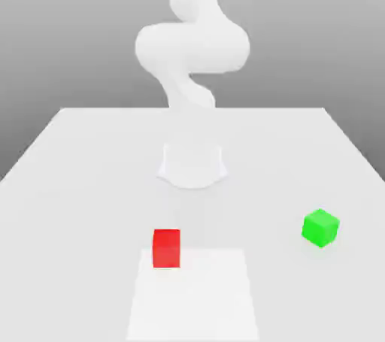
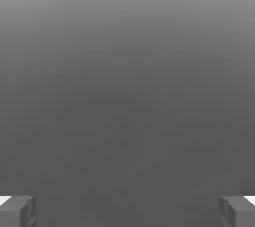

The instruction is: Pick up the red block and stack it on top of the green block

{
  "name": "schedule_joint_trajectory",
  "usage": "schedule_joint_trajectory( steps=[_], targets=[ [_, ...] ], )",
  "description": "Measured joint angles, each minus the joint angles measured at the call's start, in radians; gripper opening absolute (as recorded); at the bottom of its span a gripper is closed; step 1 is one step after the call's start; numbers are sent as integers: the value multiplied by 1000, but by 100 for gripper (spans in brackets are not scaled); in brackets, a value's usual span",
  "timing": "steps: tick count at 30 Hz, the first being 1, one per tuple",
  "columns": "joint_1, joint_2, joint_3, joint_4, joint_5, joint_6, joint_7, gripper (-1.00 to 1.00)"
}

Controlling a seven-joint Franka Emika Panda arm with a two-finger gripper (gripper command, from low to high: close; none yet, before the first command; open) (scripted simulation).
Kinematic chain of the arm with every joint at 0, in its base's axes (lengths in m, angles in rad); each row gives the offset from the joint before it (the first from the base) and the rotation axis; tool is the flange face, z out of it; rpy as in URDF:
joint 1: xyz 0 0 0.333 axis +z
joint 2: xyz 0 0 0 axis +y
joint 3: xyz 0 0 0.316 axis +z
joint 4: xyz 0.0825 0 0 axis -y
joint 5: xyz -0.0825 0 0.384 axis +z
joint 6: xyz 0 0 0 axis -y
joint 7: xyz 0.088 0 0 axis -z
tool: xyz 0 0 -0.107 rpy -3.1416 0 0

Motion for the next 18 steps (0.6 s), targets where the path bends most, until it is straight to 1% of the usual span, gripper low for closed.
schedule_joint_trajectory(
  steps=[8, 18],
  targets=[
    [-85, 164, 38, -153, 68, 123, 286, 0],
    [-189, 363, 125, -341, 124, 275, 660, 0]
  ],
)
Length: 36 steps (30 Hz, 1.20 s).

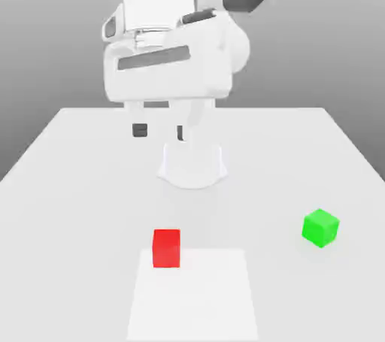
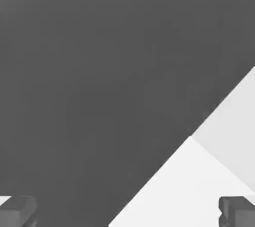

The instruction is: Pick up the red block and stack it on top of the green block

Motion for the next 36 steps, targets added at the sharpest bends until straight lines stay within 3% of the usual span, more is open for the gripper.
schedule_joint_trajectory(
  steps=[9, 15, 18, 21, 22, 29, 36],
  targets=[
    [-100, 177, 89, -170, -6, 141, 380, 0],
    [-164, 323, 123, -243, -93, 261, 617, 0],
    [-162, 430, 83, -231, -207, 350, 701, 0],
    [-63, 538, -37, -216, -302, 442, 772, 0],
    [-39, 561, -64, -213, -314, 462, 782, -100],
    [-35, 560, -67, -213, -313, 463, 781, -100],
    [-41, 332, -9, -246, -129, 270, 650, -100]
  ],
)
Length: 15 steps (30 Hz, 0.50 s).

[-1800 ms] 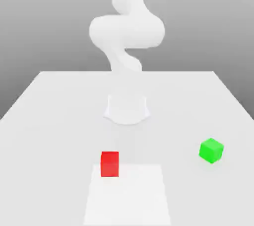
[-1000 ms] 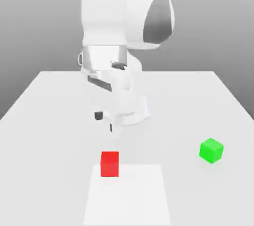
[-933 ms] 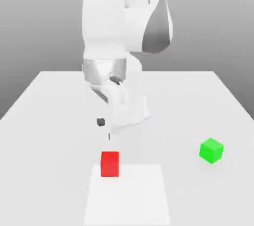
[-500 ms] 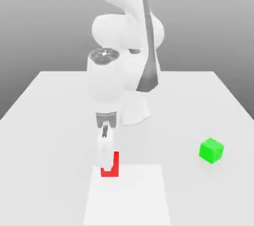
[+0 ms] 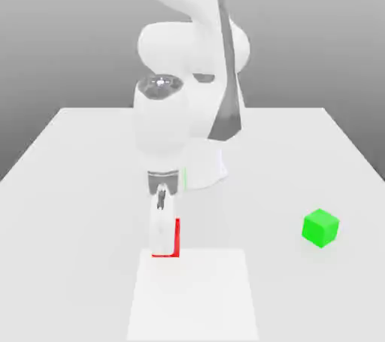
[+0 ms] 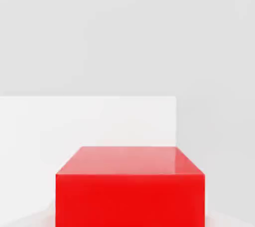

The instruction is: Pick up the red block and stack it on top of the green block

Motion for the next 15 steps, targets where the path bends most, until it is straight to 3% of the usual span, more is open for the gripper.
schedule_joint_trajectory(
  steps=[3, 15],
  targets=[
    [57, -64, 46, 2, 39, -64, 12, -100],
    [503, -141, 430, 90, 203, -212, 215, -100]
  ],
)
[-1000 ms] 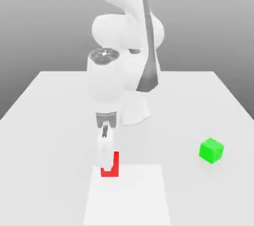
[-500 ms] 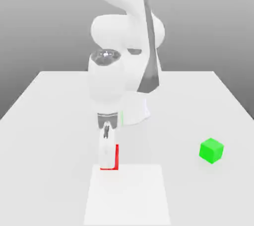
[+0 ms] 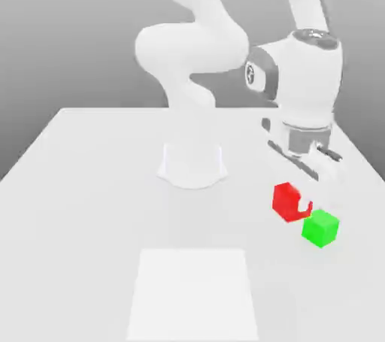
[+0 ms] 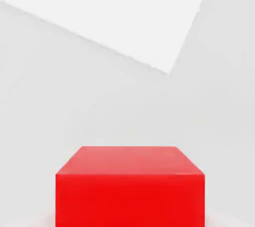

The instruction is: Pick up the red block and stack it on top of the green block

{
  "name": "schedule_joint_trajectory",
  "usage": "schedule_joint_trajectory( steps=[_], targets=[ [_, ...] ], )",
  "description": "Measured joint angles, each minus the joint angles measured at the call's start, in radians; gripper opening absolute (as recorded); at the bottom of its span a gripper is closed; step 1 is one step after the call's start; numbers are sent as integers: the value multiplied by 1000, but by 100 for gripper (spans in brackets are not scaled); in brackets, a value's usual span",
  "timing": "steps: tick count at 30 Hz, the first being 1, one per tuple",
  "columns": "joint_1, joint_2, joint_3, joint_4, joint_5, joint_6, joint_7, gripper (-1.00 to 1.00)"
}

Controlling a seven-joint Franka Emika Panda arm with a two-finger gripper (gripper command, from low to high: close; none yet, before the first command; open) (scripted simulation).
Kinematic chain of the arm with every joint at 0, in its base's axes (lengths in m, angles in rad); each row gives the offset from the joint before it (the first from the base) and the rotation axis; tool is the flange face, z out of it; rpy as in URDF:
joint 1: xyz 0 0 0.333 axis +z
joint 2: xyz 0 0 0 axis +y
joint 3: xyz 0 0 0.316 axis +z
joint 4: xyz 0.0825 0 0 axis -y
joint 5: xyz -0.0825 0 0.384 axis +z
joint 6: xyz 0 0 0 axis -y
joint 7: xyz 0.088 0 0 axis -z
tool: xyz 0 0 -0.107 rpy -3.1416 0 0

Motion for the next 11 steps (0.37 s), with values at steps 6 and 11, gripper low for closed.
schedule_joint_trajectory(
  steps=[6, 11],
  targets=[
    [-6, 197, 22, 11, -244, 165, 201, -100],
    [23, 269, -43, 16, -379, 221, 297, 100]
  ],
)
